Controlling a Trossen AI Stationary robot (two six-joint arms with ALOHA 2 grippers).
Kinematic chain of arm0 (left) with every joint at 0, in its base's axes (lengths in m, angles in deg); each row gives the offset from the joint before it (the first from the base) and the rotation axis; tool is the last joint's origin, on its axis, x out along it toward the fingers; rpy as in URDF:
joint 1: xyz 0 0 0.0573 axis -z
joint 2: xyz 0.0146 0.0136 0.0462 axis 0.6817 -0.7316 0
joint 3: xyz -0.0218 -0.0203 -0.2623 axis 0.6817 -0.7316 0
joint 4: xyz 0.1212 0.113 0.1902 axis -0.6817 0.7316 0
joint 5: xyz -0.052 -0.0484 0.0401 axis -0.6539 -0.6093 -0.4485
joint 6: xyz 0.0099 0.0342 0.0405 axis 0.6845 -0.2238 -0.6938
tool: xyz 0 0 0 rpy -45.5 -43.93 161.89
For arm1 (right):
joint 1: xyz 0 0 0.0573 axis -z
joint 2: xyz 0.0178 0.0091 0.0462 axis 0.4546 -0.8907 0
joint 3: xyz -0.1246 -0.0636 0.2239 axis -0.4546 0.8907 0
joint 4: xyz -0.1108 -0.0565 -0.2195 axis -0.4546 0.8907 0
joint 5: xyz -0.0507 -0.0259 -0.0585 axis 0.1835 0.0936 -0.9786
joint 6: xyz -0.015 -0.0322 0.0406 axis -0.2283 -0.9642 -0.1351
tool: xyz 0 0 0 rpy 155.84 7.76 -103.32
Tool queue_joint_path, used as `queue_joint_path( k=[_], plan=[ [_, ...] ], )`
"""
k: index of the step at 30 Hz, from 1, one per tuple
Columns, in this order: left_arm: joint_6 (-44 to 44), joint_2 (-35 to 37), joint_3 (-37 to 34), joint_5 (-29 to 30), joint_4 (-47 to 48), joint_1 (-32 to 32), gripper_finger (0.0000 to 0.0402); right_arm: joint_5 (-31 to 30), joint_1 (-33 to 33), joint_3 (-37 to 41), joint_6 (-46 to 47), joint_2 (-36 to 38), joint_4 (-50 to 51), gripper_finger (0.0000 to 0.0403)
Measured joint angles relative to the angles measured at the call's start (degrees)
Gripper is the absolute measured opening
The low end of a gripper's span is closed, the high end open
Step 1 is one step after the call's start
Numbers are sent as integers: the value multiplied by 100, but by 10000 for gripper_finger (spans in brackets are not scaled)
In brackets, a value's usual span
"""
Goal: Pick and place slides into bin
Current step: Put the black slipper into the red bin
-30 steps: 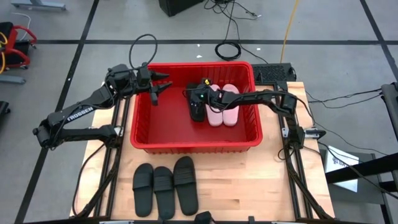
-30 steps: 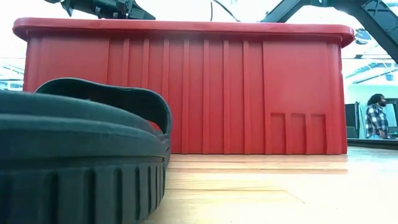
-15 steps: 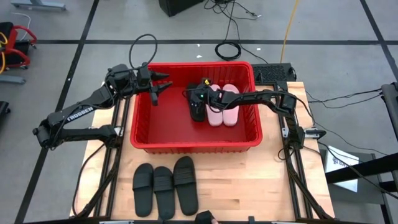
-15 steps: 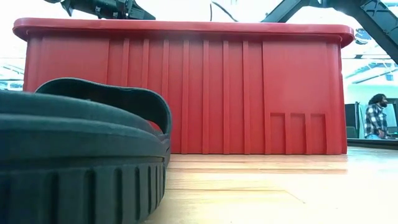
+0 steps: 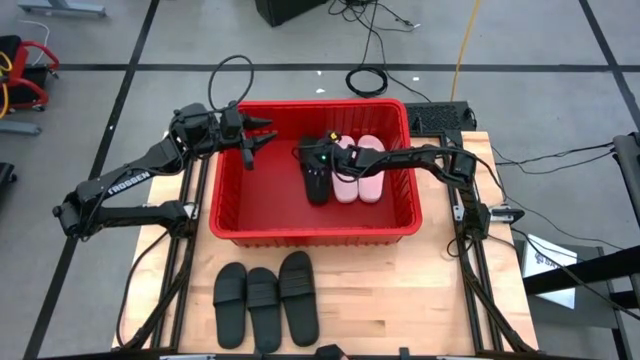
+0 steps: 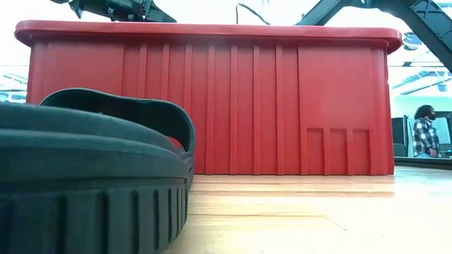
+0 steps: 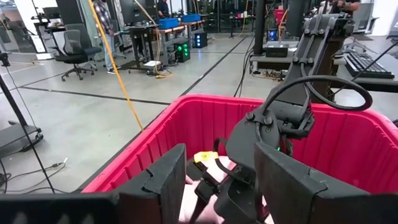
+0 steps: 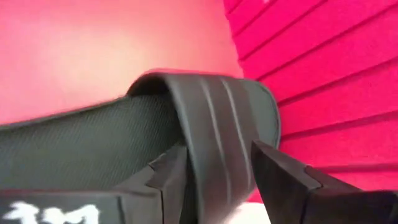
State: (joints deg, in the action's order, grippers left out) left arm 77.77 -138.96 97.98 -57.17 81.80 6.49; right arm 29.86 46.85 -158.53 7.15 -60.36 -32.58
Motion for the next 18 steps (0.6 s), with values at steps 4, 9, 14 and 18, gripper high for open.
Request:
queue_joint_path(
  k=[4,9,14,18],
  plan=[
    [0,-1,0,-3,56,0,189,-50,0,0,138,2,201,173],
    [7,-1,0,-4,113,7,189,-437,-6,0,90,4,284,169],
    [0,-1,0,-4,124,105,189,-497,0,0,30,4,417,169],
    [-72,-1,0,-4,125,168,189,-509,0,0,104,23,589,173]
  ],
)
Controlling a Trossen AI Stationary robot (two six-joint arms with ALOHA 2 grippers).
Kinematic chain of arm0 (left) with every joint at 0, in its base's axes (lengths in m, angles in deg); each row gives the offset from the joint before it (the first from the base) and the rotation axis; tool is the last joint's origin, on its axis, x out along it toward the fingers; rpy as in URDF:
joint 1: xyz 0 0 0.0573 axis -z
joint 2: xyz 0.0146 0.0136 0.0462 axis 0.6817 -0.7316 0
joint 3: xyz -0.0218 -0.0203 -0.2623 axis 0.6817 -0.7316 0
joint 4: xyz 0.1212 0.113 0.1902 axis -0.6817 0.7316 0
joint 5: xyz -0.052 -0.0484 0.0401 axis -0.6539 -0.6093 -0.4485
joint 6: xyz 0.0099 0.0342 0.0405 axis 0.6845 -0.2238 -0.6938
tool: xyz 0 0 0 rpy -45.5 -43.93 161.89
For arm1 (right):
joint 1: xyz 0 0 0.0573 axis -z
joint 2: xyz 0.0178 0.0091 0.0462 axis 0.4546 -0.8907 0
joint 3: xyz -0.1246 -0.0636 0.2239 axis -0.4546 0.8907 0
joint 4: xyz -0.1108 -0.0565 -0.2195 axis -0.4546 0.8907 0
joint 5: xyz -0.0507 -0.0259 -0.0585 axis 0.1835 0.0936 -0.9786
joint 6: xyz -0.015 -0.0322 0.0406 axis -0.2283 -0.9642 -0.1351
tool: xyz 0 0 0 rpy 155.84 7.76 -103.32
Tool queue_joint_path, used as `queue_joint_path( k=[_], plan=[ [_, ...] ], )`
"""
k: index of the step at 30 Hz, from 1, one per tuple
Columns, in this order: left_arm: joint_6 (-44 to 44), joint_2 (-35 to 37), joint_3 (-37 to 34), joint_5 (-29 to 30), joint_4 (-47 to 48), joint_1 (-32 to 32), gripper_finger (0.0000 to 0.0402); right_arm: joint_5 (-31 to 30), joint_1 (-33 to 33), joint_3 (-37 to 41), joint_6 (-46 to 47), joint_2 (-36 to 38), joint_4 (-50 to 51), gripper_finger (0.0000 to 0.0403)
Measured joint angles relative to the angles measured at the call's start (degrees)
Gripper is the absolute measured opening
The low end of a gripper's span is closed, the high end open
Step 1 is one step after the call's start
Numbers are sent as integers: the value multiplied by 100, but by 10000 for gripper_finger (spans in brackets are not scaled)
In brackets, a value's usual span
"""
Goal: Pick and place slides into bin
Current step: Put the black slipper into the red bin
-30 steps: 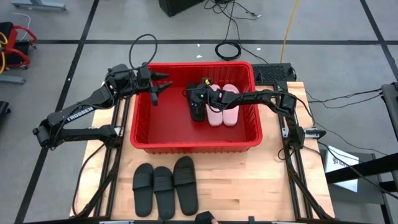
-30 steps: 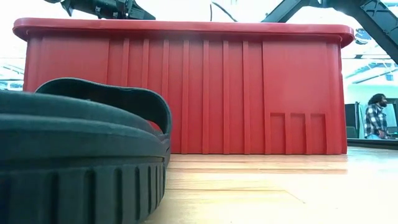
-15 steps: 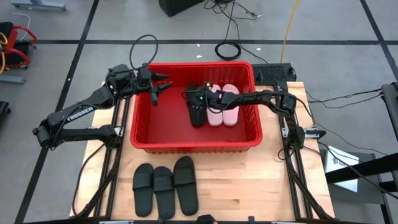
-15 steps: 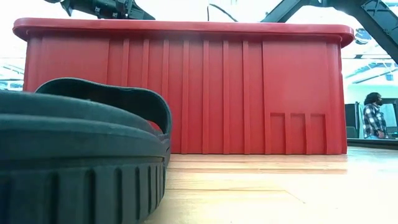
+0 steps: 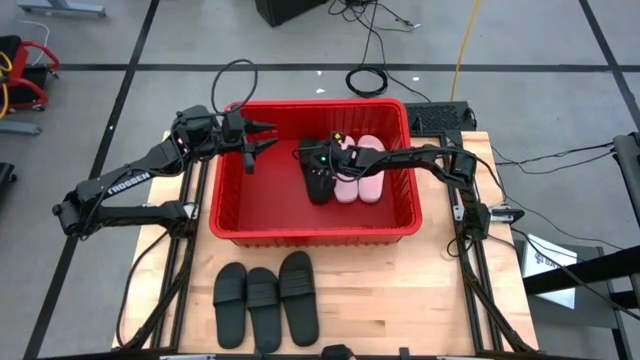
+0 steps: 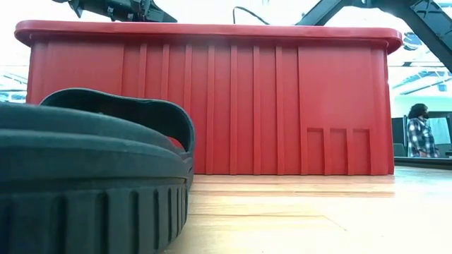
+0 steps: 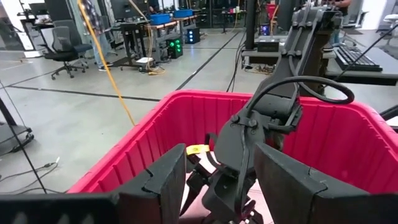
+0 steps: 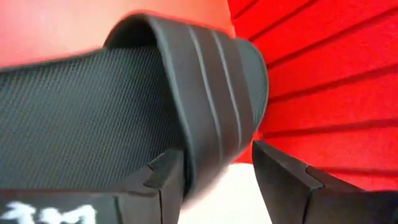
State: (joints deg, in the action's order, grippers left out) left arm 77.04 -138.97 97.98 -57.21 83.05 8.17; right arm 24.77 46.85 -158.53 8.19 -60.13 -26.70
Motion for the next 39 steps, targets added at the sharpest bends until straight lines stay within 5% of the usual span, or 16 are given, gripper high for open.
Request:
queue_joint_path(
  k=[11,18,39],
  plan=[
    [-28,0,0,14,-6,13,189,-400,-14,0,38,427,523,170],
    [9,0,0,13,-6,13,189,350,-40,0,36,548,498,167],
    [-121,325,0,9,-32,20,189,506,-42,0,-175,908,470,162]
  ],
)
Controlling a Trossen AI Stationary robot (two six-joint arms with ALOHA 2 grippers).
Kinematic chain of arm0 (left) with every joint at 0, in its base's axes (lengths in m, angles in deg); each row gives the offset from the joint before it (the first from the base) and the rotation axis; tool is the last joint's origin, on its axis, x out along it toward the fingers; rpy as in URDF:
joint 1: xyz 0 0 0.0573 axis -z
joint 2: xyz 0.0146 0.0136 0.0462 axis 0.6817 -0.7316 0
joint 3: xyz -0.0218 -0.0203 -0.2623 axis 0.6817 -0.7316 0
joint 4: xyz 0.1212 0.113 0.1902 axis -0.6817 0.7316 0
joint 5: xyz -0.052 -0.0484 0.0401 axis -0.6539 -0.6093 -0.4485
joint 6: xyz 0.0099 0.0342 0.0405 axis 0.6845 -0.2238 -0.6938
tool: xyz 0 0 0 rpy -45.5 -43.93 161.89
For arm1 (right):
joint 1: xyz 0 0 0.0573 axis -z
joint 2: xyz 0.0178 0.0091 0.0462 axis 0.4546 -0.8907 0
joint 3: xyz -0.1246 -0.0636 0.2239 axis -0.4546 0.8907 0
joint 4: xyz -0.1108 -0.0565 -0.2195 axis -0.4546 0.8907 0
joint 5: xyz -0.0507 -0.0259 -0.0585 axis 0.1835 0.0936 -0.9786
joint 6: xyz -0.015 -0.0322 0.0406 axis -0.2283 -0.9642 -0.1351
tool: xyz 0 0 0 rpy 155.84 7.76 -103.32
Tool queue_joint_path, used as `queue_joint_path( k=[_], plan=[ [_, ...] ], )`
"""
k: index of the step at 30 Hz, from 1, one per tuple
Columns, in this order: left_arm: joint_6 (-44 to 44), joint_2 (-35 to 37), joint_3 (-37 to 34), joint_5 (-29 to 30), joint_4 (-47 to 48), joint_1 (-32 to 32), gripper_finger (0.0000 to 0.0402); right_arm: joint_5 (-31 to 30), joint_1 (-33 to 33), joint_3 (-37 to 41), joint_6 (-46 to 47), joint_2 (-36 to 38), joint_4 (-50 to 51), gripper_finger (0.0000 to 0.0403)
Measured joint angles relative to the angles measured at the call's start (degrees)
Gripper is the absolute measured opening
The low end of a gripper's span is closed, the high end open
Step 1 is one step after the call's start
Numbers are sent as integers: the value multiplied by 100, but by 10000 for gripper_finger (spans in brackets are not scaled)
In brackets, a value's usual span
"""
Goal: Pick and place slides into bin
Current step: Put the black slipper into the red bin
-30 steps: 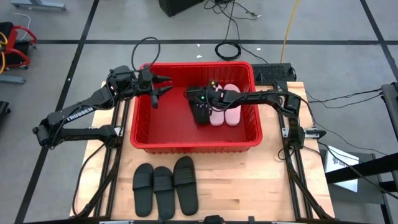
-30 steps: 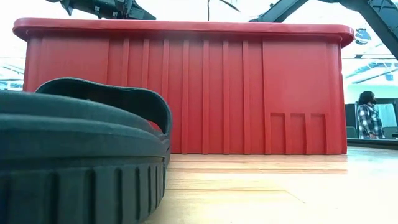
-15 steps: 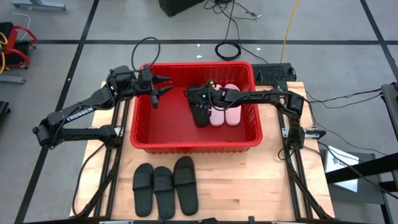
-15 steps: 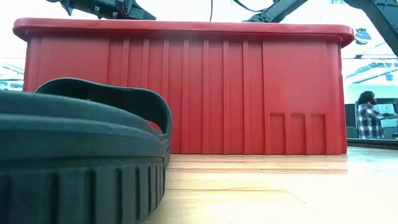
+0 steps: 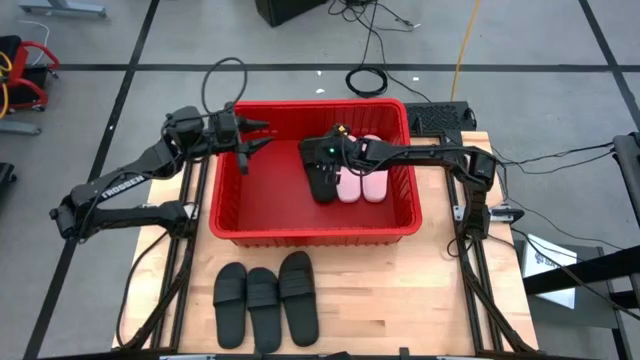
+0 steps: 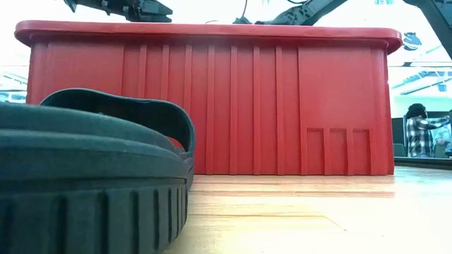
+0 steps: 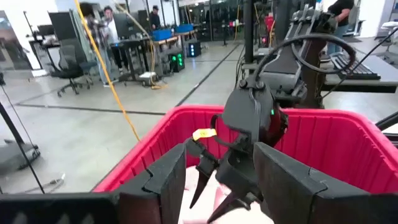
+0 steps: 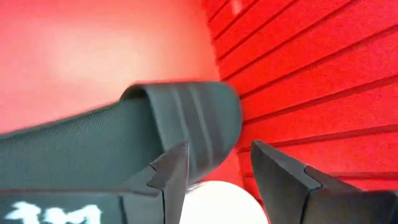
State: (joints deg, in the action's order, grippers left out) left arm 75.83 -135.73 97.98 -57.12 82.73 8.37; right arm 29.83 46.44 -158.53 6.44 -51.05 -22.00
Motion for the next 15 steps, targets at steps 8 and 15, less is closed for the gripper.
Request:
queue_joint_path(
  k=[8,15],
  plan=[
    [-299,719,2,-8,78,360,189,-1,-113,0,-71,494,-213,159],
    [-452,1094,2,4,405,943,189,0,-398,0,-73,848,-273,156]
  ],
)
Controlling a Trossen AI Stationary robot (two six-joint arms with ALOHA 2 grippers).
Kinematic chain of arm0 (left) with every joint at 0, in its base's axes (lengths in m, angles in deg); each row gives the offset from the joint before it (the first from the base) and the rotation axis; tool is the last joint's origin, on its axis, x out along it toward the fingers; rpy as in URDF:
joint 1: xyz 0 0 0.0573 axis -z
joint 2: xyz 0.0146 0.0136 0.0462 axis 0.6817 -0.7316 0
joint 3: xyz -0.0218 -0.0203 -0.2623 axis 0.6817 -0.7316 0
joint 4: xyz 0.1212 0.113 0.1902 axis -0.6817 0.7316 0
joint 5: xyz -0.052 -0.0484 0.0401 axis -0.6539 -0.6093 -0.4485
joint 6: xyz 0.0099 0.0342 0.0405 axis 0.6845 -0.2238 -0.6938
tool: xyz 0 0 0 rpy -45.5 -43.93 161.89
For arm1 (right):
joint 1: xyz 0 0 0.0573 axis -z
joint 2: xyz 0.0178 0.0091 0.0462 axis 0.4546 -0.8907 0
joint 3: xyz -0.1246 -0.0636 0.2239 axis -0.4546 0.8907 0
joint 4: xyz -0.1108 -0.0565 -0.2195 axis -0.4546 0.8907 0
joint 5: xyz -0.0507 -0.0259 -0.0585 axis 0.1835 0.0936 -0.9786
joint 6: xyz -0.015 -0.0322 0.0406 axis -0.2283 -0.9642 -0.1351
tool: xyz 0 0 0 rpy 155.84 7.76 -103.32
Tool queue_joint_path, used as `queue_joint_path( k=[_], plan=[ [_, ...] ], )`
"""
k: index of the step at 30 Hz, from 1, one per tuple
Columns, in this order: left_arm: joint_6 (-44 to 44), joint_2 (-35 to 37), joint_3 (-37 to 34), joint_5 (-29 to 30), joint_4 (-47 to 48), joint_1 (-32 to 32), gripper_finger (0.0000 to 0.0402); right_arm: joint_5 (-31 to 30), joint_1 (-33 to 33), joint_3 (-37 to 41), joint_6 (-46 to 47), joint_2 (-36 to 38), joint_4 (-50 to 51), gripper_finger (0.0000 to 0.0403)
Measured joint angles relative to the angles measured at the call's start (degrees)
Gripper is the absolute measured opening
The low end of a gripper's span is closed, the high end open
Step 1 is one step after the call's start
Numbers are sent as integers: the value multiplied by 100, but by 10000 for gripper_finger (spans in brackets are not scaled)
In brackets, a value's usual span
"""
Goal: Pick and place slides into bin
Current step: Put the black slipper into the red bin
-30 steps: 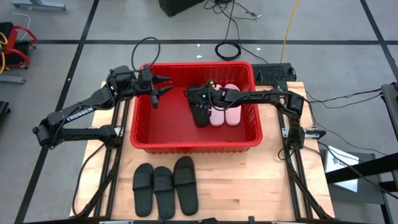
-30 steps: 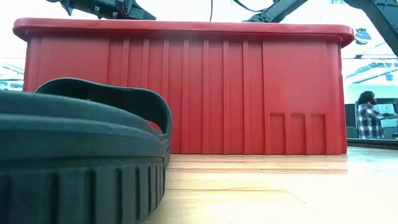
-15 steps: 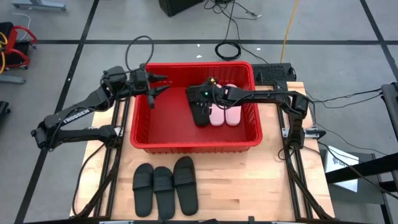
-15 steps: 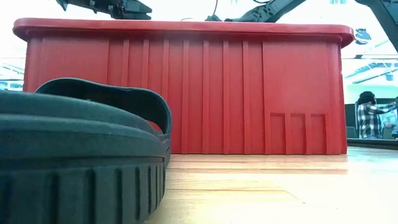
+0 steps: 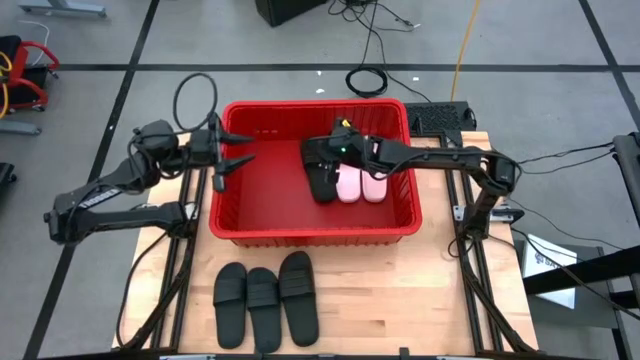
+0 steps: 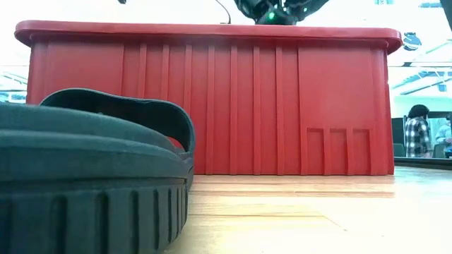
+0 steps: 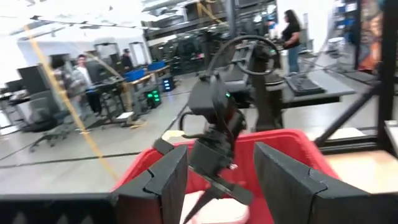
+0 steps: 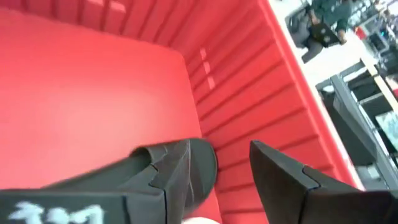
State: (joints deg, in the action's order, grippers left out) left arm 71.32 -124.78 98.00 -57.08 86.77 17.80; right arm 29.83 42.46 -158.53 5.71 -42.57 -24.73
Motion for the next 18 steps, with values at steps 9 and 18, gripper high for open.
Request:
queue_joint_path(
  k=[9,18],
  plan=[
    [-348,55,0,256,15,1078,189,-8,-609,0,140,406,2,155],
    [-772,37,0,1302,6,2858,189,-27,-1336,0,437,646,6,155]
  ],
)
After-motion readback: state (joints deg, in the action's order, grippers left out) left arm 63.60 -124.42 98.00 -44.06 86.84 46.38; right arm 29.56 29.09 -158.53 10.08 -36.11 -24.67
